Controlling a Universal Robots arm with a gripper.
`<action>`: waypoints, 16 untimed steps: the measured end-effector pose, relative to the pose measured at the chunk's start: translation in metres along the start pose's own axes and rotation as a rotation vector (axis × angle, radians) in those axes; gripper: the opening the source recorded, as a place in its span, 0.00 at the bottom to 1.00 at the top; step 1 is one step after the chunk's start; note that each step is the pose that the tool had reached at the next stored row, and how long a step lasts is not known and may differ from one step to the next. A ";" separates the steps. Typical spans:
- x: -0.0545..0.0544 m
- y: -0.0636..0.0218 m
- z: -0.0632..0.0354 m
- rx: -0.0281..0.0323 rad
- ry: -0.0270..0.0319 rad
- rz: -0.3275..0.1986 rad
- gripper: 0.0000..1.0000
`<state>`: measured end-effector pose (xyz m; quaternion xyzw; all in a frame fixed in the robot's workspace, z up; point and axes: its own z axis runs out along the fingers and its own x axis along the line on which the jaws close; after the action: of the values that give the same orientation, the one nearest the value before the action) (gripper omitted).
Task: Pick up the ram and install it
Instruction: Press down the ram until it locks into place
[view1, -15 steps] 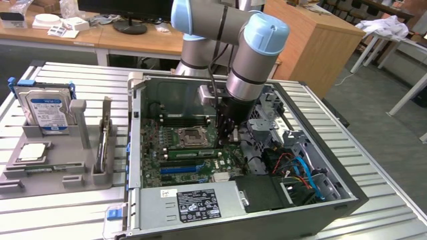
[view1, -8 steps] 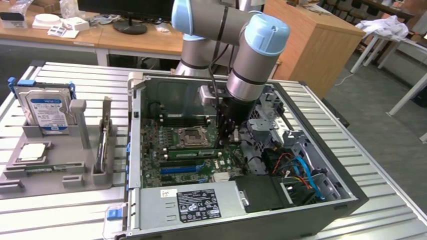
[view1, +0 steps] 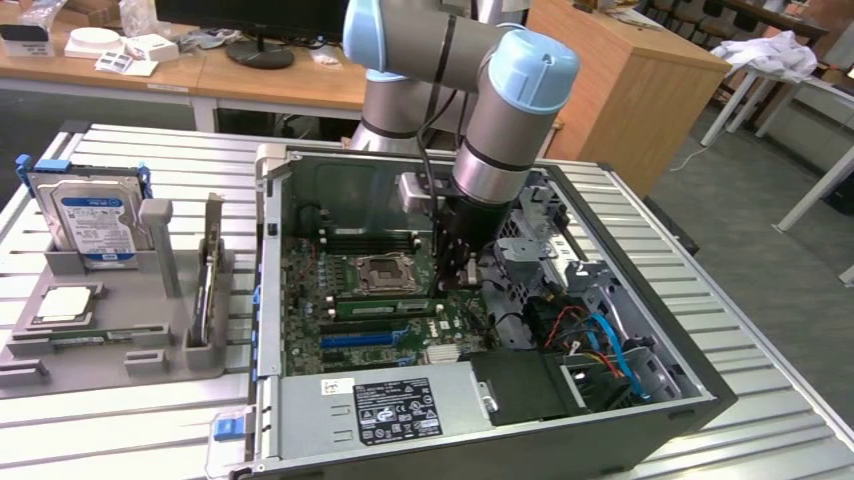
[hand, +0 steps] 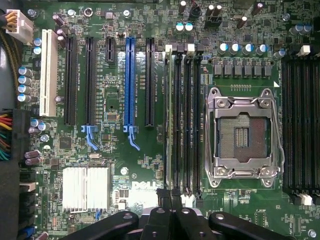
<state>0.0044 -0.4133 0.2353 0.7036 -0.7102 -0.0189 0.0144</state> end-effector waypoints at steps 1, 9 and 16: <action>0.000 0.0000 0.0001 0.0000 -0.0002 0.000 0.11; 0.000 -0.0001 0.0019 0.0000 -0.0002 0.000 0.11; -0.003 -0.0001 0.0023 0.0000 -0.0002 0.000 0.11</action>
<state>0.0045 -0.4108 0.2330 0.7036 -0.7102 -0.0189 0.0143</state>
